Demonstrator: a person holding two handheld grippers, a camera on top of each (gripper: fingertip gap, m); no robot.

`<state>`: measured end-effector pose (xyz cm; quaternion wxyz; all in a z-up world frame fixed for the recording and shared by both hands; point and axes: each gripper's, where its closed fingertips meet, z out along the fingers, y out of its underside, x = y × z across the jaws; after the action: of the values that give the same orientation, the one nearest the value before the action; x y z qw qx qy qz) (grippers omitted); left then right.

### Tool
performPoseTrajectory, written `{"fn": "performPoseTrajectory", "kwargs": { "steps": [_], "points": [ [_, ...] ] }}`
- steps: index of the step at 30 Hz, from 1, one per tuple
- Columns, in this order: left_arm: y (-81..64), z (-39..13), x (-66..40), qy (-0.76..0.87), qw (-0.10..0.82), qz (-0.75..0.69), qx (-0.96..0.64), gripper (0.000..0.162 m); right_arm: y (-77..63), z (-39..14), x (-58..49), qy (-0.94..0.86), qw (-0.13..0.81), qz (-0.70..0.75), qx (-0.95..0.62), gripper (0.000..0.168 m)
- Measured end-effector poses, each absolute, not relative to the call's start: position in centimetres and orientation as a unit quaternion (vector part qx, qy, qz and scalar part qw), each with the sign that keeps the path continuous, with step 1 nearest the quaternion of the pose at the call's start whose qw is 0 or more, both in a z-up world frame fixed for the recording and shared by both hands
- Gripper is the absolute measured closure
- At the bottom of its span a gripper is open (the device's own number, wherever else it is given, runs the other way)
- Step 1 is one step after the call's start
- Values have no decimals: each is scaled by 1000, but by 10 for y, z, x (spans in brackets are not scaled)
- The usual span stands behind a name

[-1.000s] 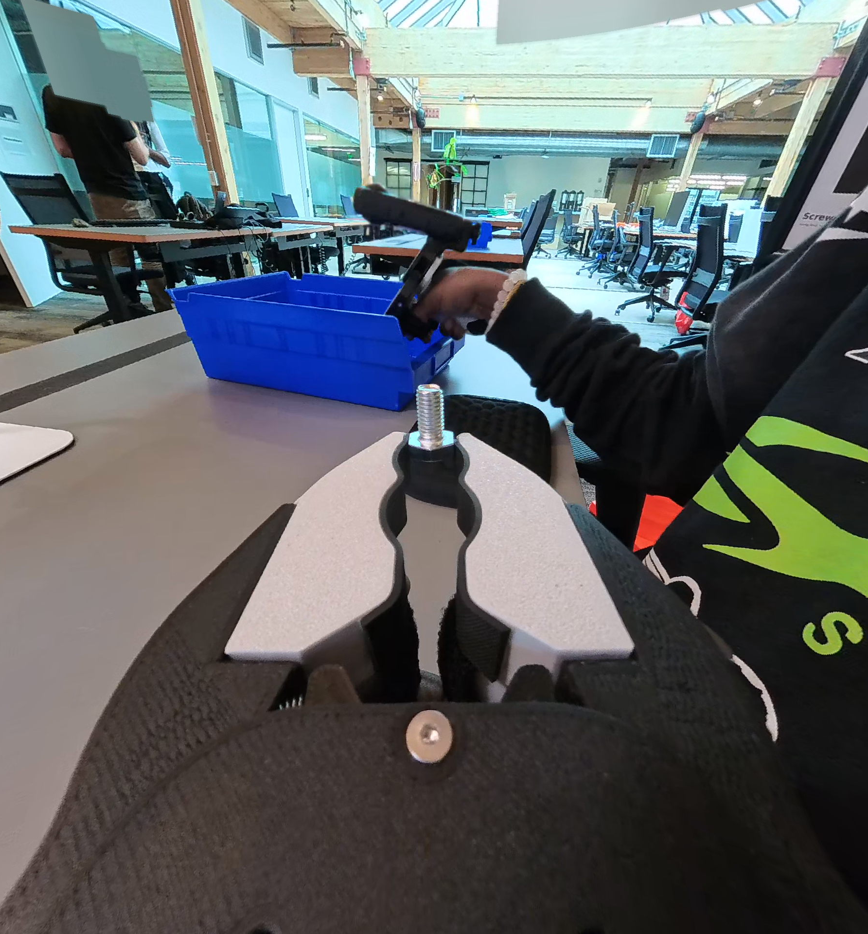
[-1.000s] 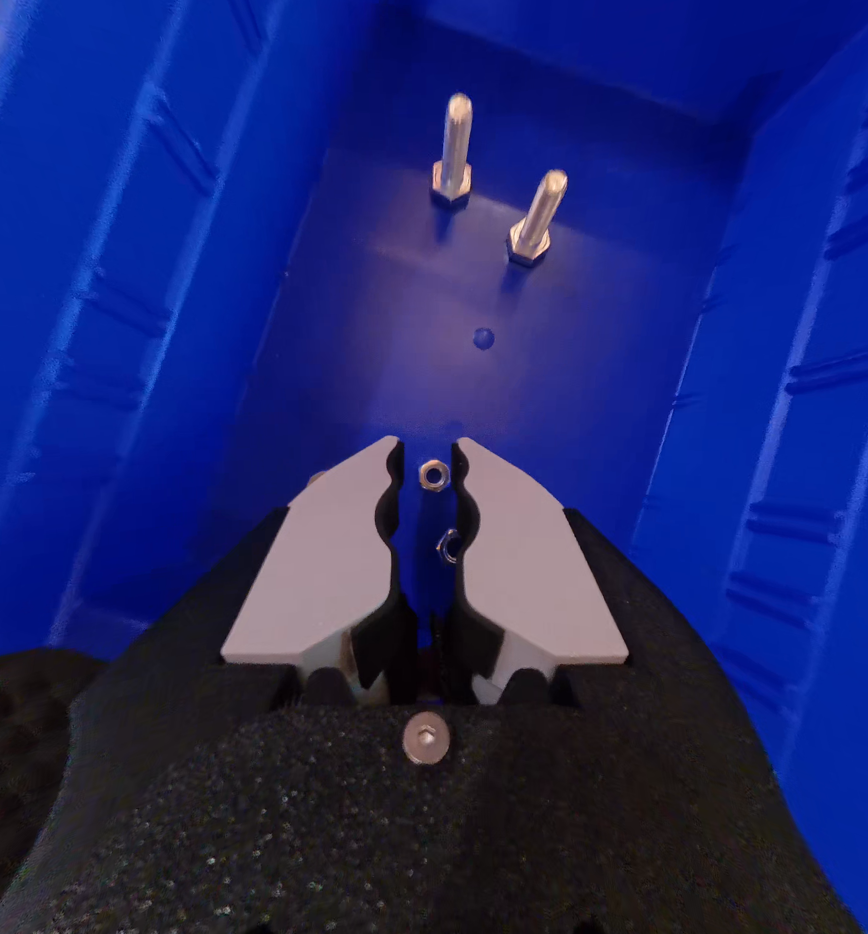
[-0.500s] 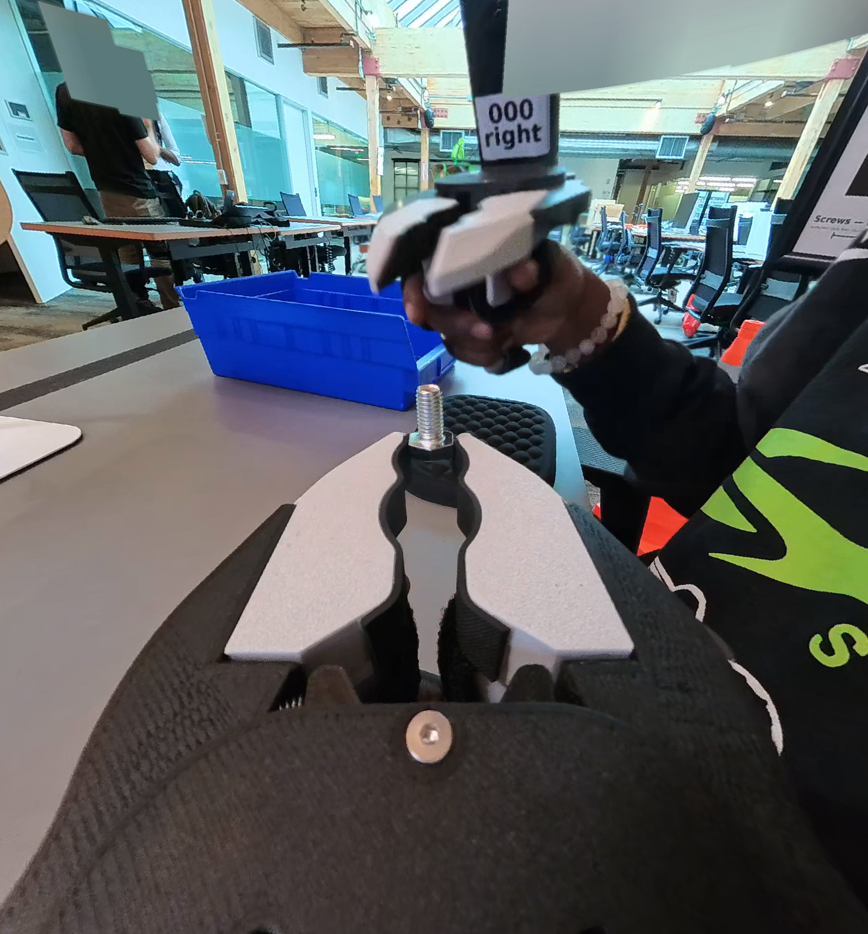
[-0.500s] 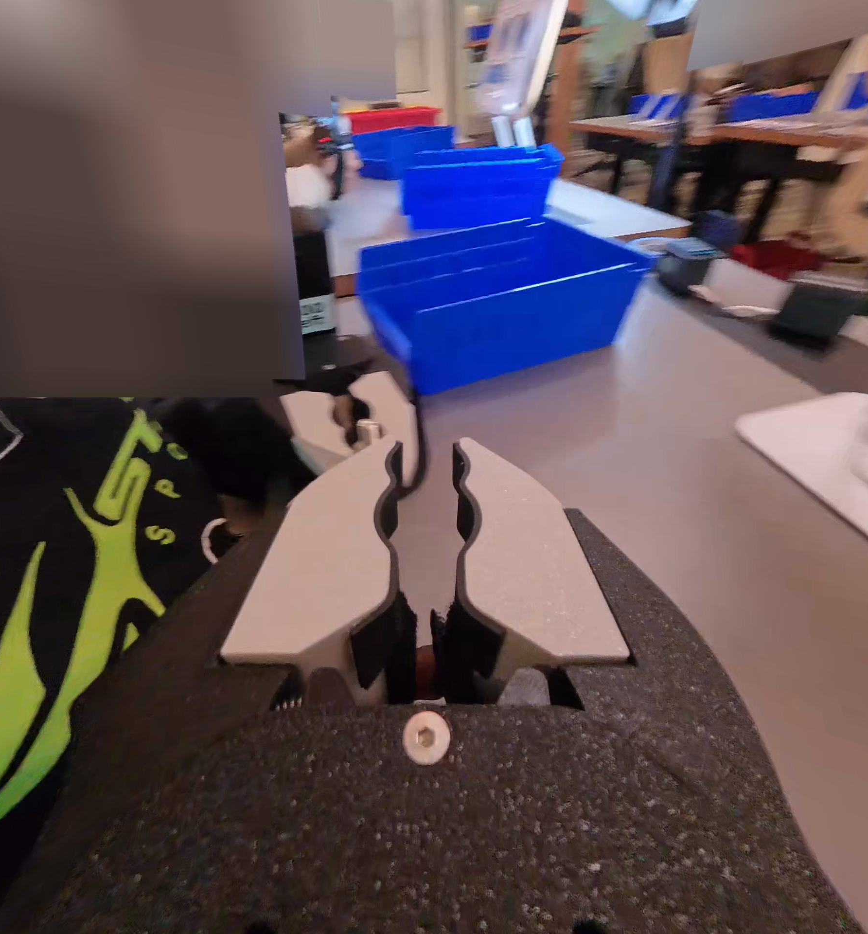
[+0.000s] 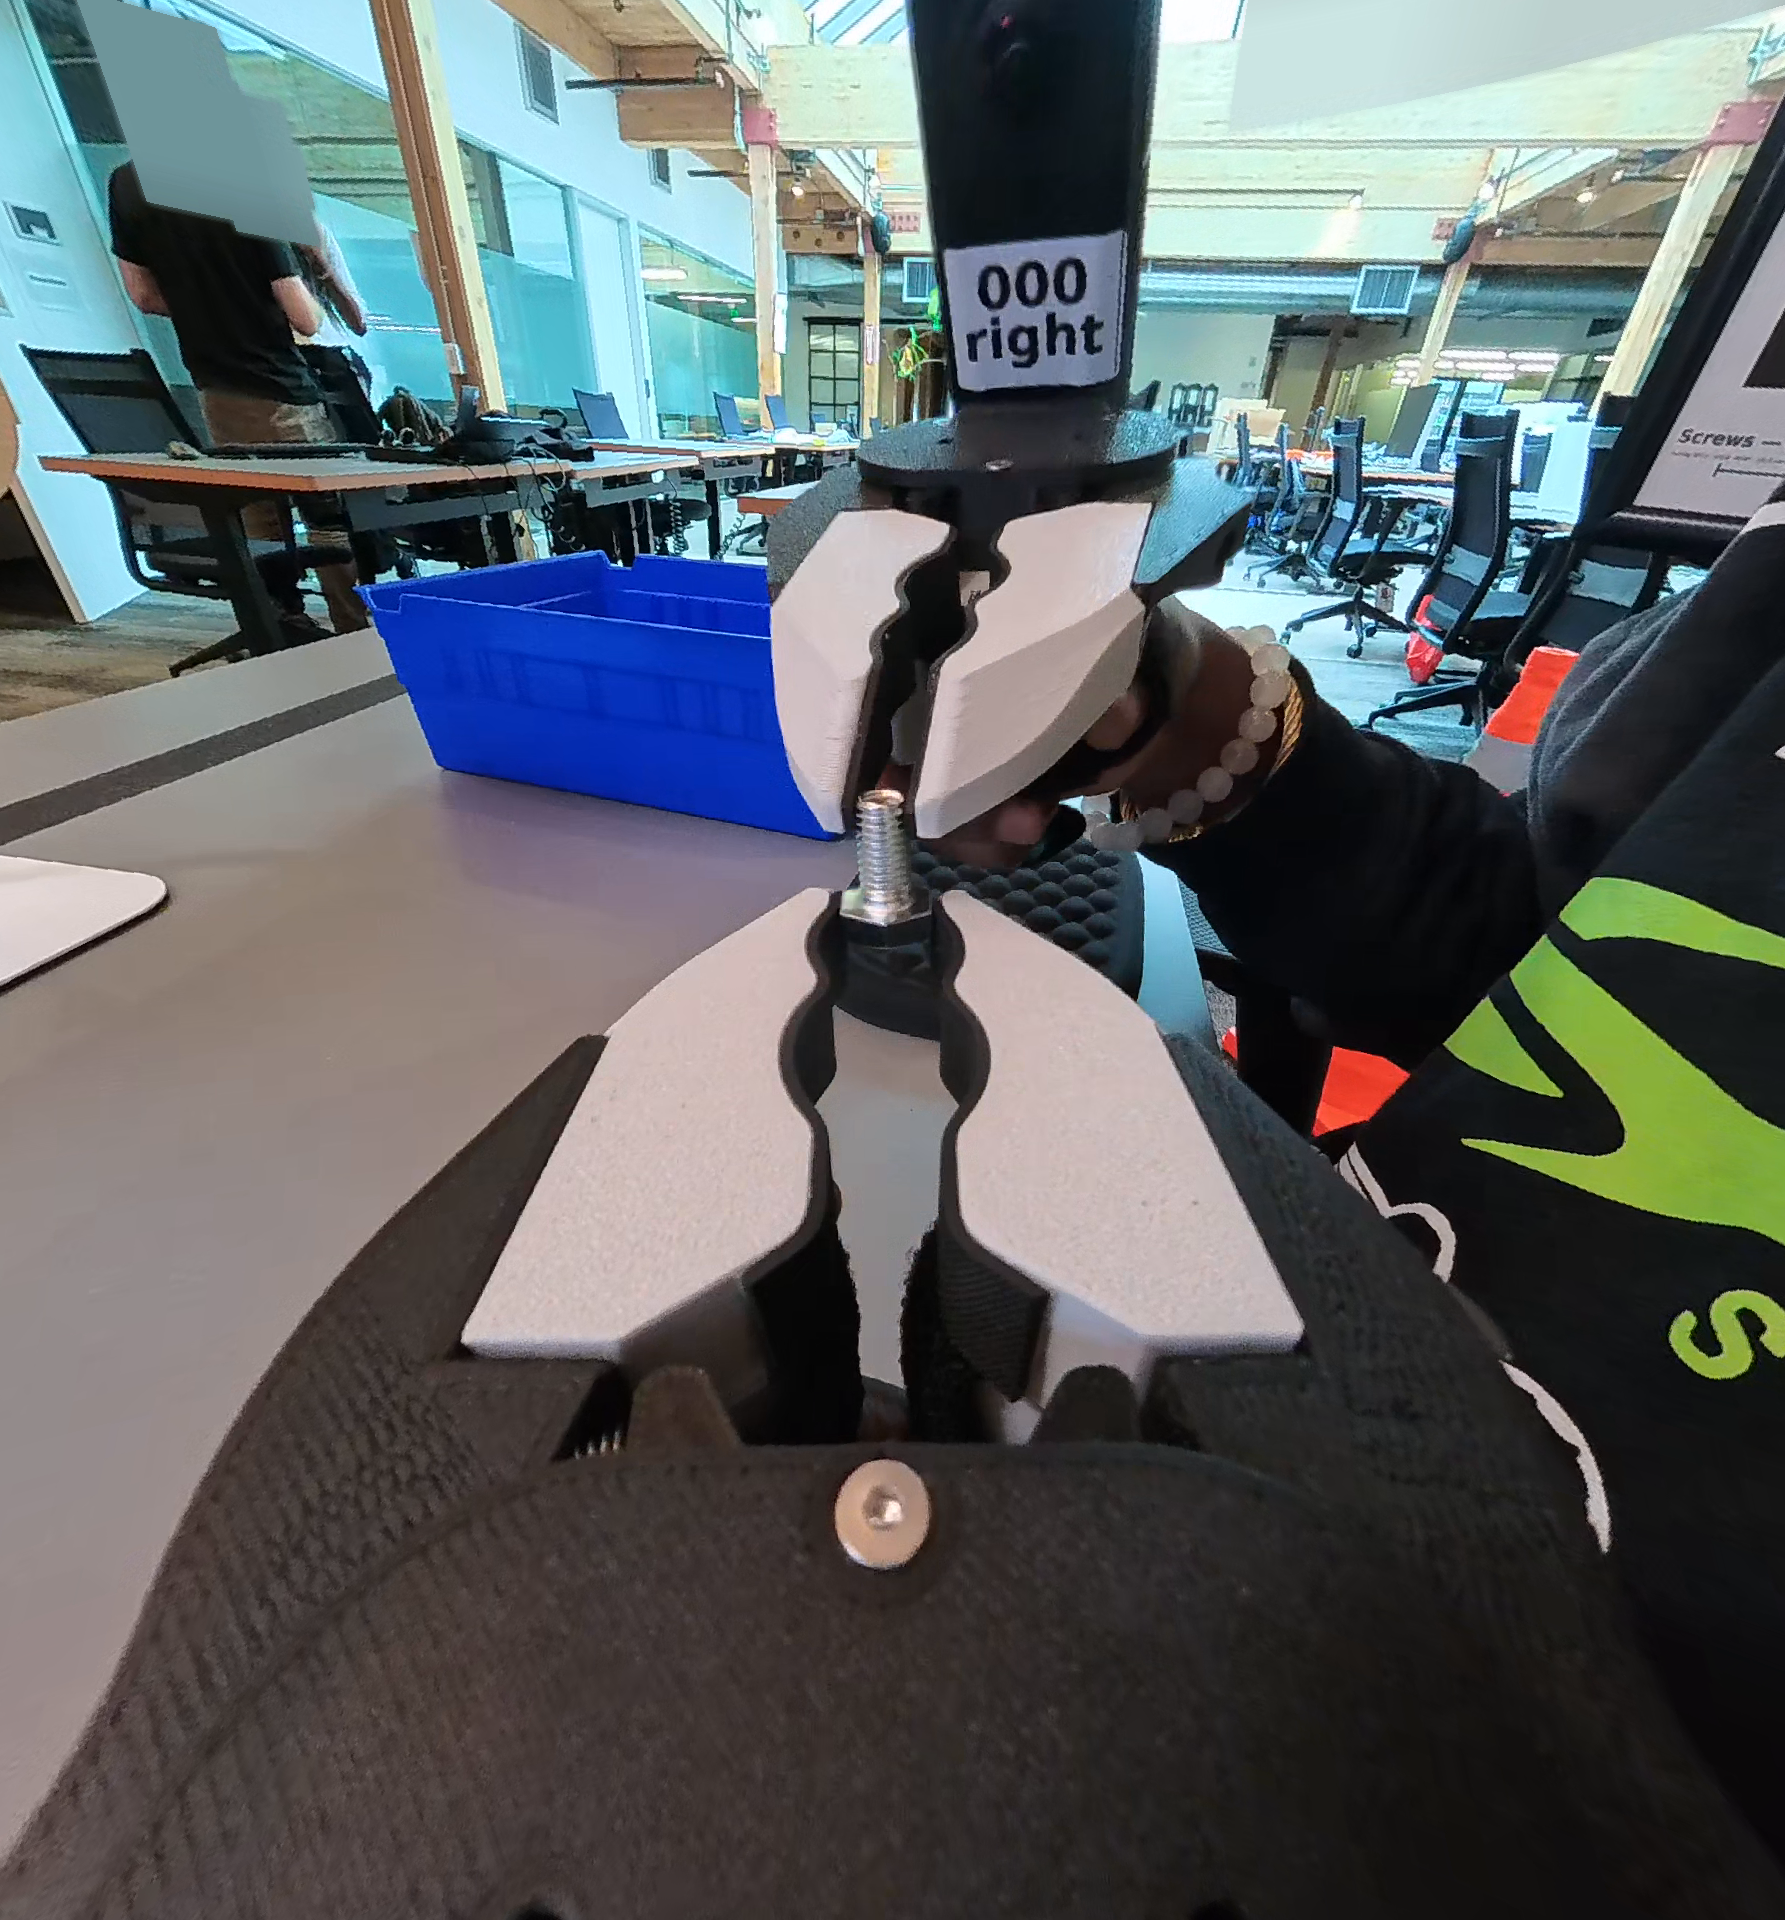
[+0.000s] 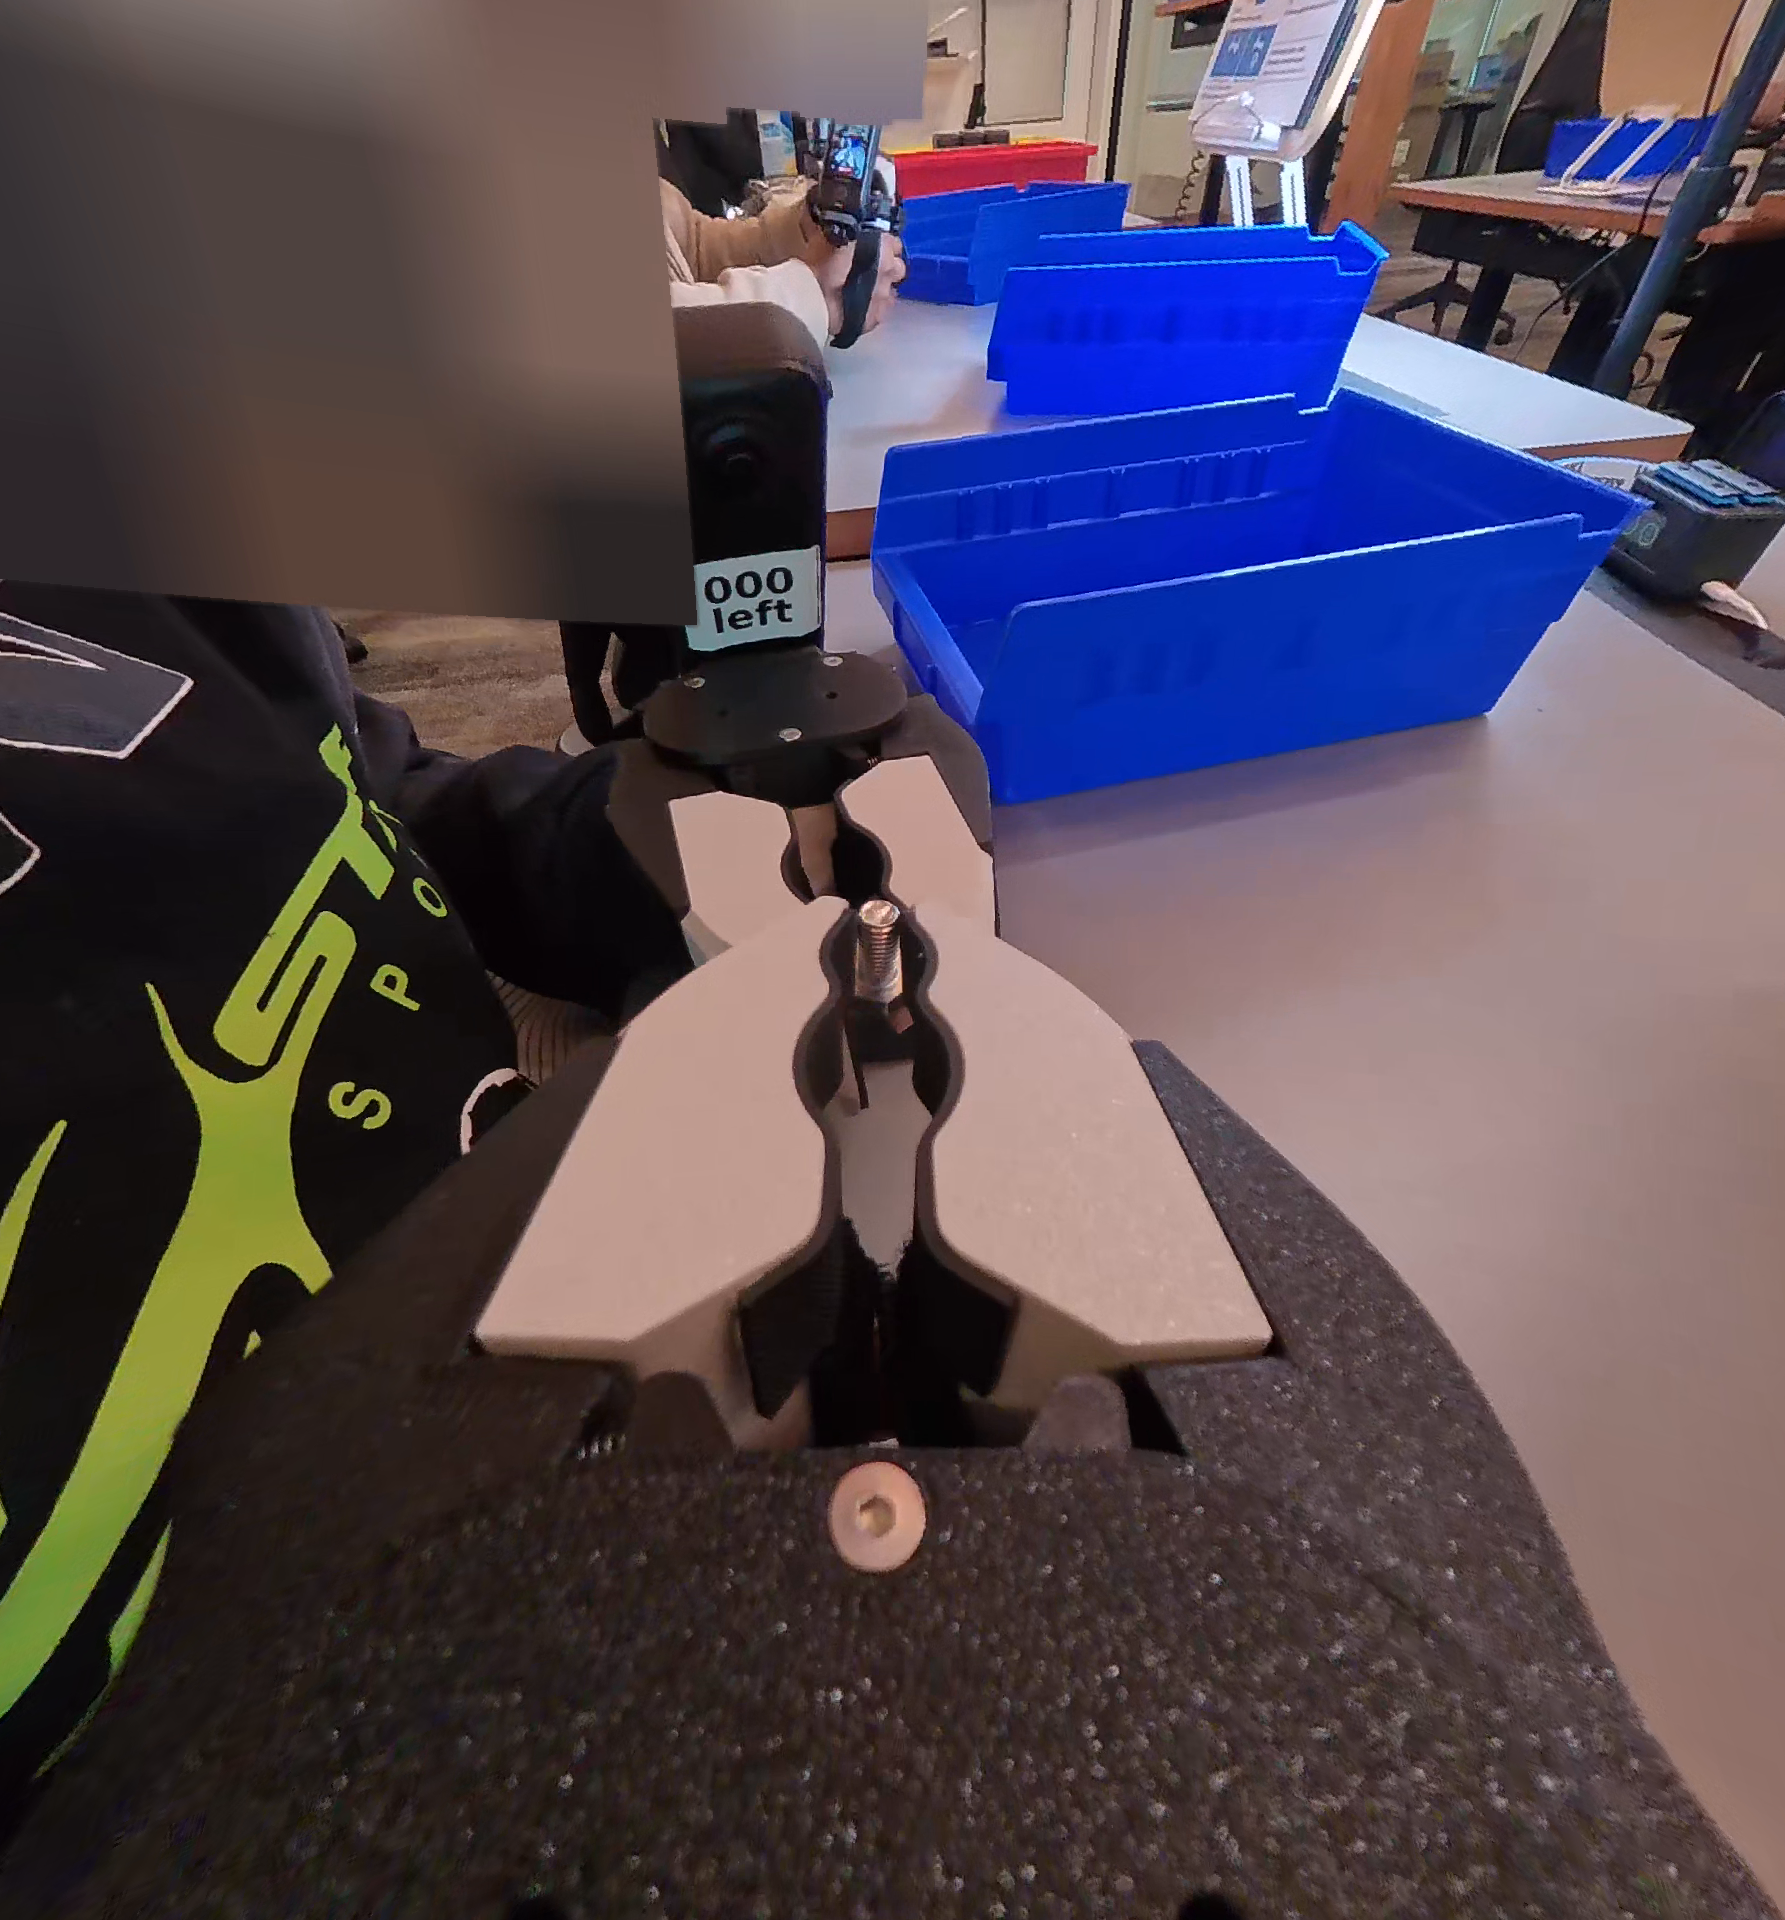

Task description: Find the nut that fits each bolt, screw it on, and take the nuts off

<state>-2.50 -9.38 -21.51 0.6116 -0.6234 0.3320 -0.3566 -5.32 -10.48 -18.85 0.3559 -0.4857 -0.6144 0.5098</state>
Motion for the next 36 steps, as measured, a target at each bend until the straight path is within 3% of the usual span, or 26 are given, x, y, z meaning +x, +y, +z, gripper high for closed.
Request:
{"fn": "performPoseTrajectory", "kwargs": {
  "steps": [7, 11, 15, 25, 36],
  "points": [
    [-90, -211, -30, 310, 621, -361, -624, 120, -39, -167, -15, -557, 452, 432, -547, 160],
    [-88, -211, -31, 300, 622, -362, -626, 118, 59, -151, 60, -450, 533, 321, -641, 161],
    [-87, -211, -32, 295, 623, -361, -628, 118, 139, -163, 135, -363, 553, 254, -705, 160],
    [-85, -210, -34, 287, 621, -367, -630, 118, 228, -269, 212, -284, 415, 162, -849, 160],
    [-84, -209, -36, 282, 626, -366, -628, 119, 241, -305, 225, -262, 358, 112, -889, 160]
  ]
}}
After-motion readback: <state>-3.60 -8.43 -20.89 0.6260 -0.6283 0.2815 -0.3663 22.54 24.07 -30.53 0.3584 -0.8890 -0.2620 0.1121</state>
